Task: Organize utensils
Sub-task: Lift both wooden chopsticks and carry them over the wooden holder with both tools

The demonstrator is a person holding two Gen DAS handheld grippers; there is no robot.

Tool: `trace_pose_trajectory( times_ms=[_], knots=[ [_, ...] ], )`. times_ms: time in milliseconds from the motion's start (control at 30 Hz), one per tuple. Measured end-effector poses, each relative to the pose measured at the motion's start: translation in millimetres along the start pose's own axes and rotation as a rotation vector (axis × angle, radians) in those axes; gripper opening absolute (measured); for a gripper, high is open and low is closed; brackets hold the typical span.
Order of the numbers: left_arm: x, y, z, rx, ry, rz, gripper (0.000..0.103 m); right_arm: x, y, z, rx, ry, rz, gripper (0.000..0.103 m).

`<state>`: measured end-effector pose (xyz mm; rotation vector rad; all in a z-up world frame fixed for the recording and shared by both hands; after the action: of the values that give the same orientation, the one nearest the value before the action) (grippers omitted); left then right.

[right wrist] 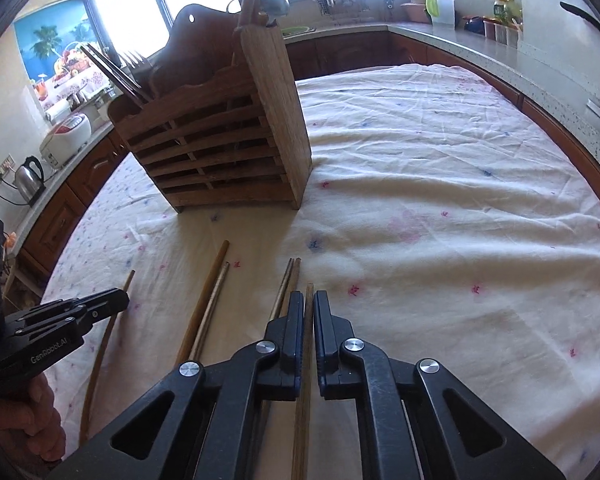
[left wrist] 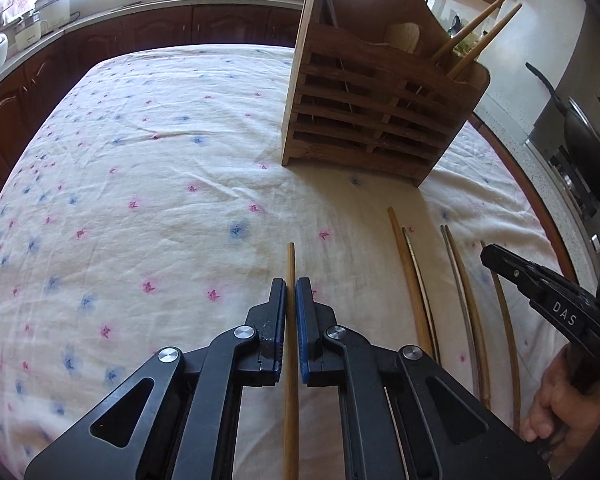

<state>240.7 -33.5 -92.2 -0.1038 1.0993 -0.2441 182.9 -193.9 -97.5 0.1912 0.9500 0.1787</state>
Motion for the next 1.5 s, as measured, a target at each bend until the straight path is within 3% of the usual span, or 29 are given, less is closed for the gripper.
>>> trace_pose_trajectory(
  times_ms=[267, 700, 1500],
  knots=[
    [-68.6, 3.2, 4.2, -0.027, -0.122, -0.093, 0.004, -64.9, 8.1, 6.7, 0.008, -0.117, 0.072, 0.005],
    [-160.8, -5.9, 12.2, 0.012, -0.307, -0.156, 0.004, -171.4, 27.7, 30.9, -0.027, -0.366, 0.121, 0.005],
    [-189.1, -13.9, 43.9, 0.039, -0.418, -0.144, 0.004, -195.9, 28.7, 60.4, -0.023, -0.471, 0.144, 0.005]
  ],
)
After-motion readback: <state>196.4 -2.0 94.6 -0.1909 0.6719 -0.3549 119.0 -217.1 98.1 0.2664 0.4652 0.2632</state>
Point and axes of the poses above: each gripper's, at about its wrist camera, not at the fingertips, and x roughly the way its jaws point, y to its left, z to its top, the point moved 4 cm from there along x, roughly the way its jaws point, and after that the axes turned 8 degrees about y, right-handed, at the moved point
